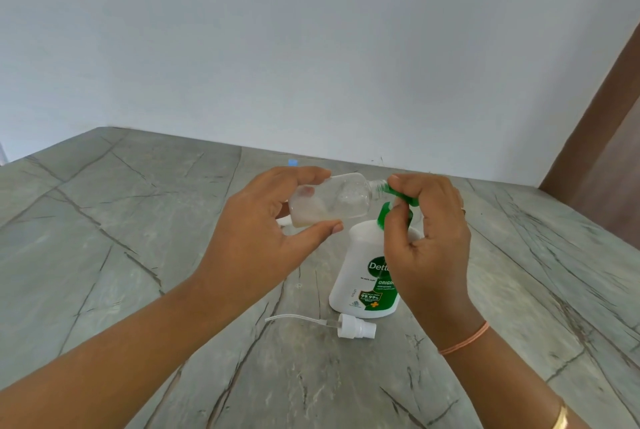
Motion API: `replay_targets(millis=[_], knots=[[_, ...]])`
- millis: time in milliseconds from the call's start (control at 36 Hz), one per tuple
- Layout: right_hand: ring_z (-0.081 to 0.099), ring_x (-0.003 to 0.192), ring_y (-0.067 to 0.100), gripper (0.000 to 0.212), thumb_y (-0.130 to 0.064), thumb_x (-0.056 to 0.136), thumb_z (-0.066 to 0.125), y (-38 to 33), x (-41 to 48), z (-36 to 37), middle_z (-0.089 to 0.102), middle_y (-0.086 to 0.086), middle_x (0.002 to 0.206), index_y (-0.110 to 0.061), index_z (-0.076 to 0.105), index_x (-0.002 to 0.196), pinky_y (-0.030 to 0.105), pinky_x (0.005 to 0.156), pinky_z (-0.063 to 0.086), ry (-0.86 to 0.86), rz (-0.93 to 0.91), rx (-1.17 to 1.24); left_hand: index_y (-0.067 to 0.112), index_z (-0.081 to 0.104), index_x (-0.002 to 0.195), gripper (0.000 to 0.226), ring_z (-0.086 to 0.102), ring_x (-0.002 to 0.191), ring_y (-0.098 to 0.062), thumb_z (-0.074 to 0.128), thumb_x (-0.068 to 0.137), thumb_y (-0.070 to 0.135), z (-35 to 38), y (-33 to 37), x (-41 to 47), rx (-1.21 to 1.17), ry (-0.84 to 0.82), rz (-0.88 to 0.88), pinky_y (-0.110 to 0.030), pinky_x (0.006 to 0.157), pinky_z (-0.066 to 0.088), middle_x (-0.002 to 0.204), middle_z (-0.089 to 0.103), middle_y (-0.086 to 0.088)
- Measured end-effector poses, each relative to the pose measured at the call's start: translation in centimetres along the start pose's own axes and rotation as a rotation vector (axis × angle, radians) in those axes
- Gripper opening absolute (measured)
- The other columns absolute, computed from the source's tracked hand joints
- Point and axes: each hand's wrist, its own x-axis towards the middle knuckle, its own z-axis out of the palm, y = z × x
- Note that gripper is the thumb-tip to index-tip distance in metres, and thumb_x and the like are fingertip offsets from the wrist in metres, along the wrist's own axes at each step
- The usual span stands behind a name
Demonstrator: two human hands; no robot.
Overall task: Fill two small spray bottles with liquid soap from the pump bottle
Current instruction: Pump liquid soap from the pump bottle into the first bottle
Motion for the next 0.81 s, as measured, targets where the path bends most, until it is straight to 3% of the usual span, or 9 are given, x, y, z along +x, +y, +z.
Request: replay_targets(millis=[139, 278, 500, 667, 806], knots=[[0.054, 0.082, 0.018, 0.019, -0.009, 0.082, 0.045, 0.0, 0.9, -0.7, 0.055, -0.006, 0.09, -0.006, 0.061, 0.092, 0.038, 0.071, 0.049, -0.024, -0.034, -0.014, 0.035, 0.058, 0.111, 0.048, 0.057, 0.1, 0.005, 0.076, 0.067, 0.04, -0.1, 0.1, 0.1, -0.001, -0.002, 0.012, -0.01, 0.081, 0.049, 0.111, 0.057, 0.023], [0.056, 0.083, 0.02, 0.02, -0.009, 0.083, 0.045, 0.0, 0.8, -0.6, 0.059, -0.001, 0.091, -0.005, 0.061, 0.092, 0.041, 0.072, 0.049, -0.038, -0.041, -0.005, 0.035, 0.058, 0.111, 0.048, 0.058, 0.1, 0.004, 0.074, 0.067, 0.041, 0.0, 0.0, 0.0, -0.002, 0.003, -0.003, -0.011, 0.081, 0.05, 0.111, 0.058, 0.022], [0.053, 0.085, 0.018, 0.02, -0.005, 0.082, 0.045, 0.4, 0.0, 0.3, 0.06, 0.006, 0.089, 0.0, 0.062, 0.09, 0.031, 0.078, 0.044, 0.026, -0.033, -0.002, 0.034, 0.059, 0.111, 0.048, 0.057, 0.1, 0.004, 0.077, 0.067, 0.04, 0.0, -0.1, -0.1, 0.006, 0.004, -0.004, -0.01, 0.081, 0.049, 0.109, 0.059, 0.022], [0.053, 0.087, 0.017, 0.021, -0.007, 0.082, 0.043, -0.1, -0.1, 0.2, 0.058, 0.001, 0.092, -0.002, 0.062, 0.092, 0.026, 0.079, 0.042, 0.013, 0.01, 0.008, 0.031, 0.061, 0.112, 0.049, 0.059, 0.1, 0.0, 0.078, 0.067, 0.039, 0.0, -0.3, -0.1, 0.006, 0.0, -0.008, -0.012, 0.081, 0.051, 0.111, 0.061, 0.017], [0.055, 0.083, 0.019, 0.021, -0.01, 0.082, 0.044, -0.3, 0.8, -0.7, 0.053, -0.007, 0.091, -0.007, 0.061, 0.093, 0.037, 0.073, 0.048, -0.031, 0.008, 0.018, 0.031, 0.06, 0.112, 0.048, 0.059, 0.101, 0.002, 0.076, 0.067, 0.036, 0.1, -0.1, -0.1, -0.009, 0.005, -0.016, -0.01, 0.081, 0.049, 0.112, 0.059, 0.02]])
